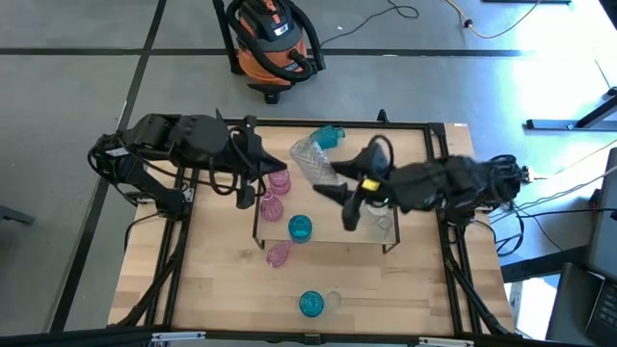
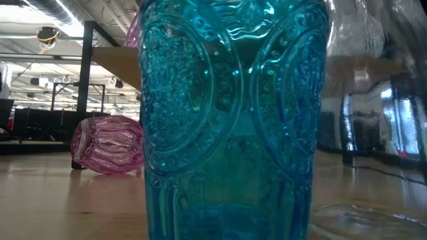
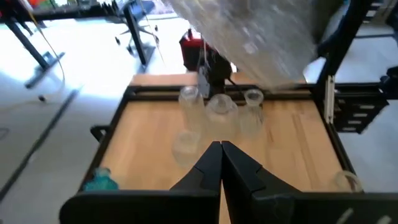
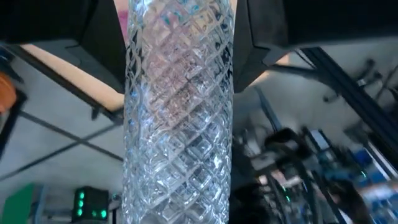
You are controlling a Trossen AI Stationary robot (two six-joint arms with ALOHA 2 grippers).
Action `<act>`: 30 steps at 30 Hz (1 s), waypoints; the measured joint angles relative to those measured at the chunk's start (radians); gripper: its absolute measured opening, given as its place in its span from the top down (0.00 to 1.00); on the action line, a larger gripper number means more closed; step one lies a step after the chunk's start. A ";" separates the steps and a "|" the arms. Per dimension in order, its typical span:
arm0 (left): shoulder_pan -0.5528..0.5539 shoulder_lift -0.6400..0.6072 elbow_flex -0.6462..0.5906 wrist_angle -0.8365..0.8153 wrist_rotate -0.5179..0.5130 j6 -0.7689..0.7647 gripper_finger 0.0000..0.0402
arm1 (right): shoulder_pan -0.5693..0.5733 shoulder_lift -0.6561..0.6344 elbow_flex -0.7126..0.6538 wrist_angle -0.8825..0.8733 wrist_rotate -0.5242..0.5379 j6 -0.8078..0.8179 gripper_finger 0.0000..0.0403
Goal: Sort vases onto shelf
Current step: Put the transparent vase on the shelf aligned with the other transparent vase
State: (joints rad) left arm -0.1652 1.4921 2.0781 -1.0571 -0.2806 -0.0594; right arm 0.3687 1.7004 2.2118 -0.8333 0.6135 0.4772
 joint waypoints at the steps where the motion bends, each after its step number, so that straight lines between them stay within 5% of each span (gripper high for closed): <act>1: -0.001 0.000 0.000 0.010 -0.003 0.013 1.00 | 0.011 0.001 -0.024 0.047 0.009 0.003 0.52; 9: -0.015 0.000 0.000 0.019 -0.015 0.067 1.00 | 0.046 -0.007 -0.255 0.424 0.078 0.091 0.52; 20: -0.076 0.000 0.000 -0.118 -0.173 0.260 1.00 | 0.037 -0.106 -0.483 0.741 0.127 0.385 0.52; 30: -0.123 0.014 0.001 -0.103 -0.203 0.676 1.00 | -0.026 -0.130 -0.555 0.912 -0.129 0.705 0.52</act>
State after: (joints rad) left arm -0.2886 1.5065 2.0792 -1.1598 -0.4840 0.6168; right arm 0.3430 1.5701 1.6569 0.0783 0.4841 1.1821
